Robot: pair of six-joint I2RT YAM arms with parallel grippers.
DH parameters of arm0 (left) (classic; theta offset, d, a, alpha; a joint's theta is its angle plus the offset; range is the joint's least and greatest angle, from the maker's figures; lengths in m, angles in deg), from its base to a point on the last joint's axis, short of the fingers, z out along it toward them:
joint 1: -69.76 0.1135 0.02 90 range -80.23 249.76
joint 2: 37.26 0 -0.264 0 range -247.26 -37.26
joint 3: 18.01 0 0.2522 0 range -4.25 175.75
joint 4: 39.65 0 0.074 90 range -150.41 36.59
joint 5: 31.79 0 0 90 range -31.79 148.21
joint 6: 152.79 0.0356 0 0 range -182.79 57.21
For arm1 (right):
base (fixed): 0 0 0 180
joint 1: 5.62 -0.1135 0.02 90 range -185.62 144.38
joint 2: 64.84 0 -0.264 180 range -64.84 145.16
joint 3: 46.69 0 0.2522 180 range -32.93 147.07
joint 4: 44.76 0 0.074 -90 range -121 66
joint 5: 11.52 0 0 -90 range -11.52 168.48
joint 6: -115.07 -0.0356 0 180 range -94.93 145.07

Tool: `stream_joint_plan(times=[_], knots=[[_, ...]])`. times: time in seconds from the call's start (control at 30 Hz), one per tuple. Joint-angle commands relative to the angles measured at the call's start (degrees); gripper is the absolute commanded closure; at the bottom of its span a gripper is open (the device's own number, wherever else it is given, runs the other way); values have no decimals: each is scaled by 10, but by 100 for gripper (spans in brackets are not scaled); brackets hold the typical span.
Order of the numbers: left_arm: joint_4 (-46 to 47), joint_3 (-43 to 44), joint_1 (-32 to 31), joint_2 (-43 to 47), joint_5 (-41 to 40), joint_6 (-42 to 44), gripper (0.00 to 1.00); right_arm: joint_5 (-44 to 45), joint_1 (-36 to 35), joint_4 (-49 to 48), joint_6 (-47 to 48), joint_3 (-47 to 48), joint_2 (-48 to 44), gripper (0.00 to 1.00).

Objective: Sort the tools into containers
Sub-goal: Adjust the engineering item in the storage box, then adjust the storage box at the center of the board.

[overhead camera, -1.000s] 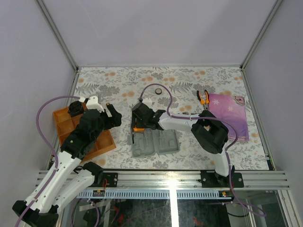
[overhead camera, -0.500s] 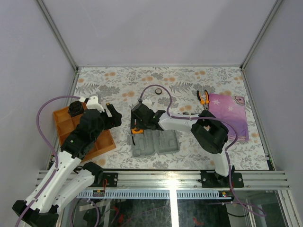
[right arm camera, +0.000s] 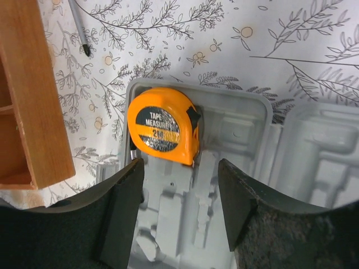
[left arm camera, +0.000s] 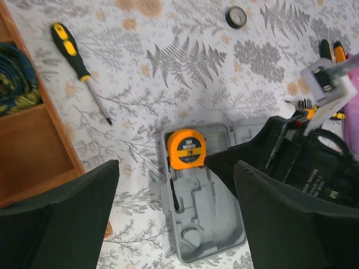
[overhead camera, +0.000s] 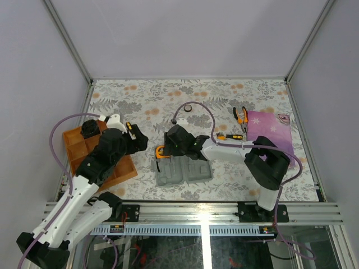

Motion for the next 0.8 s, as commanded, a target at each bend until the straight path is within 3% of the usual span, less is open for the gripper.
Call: stream_joint_plan(times=[0.0, 0.37, 0.77], knots=[[42, -30, 4, -8, 59, -59, 19, 18, -2, -48, 32, -38, -58, 41], [111, -135, 4, -28, 116, -132, 22, 34, 23, 22, 49, -84, -105, 48], [113, -151, 4, -24, 116, -143, 23, 48, 21, 82, 63, -44, -42, 50]])
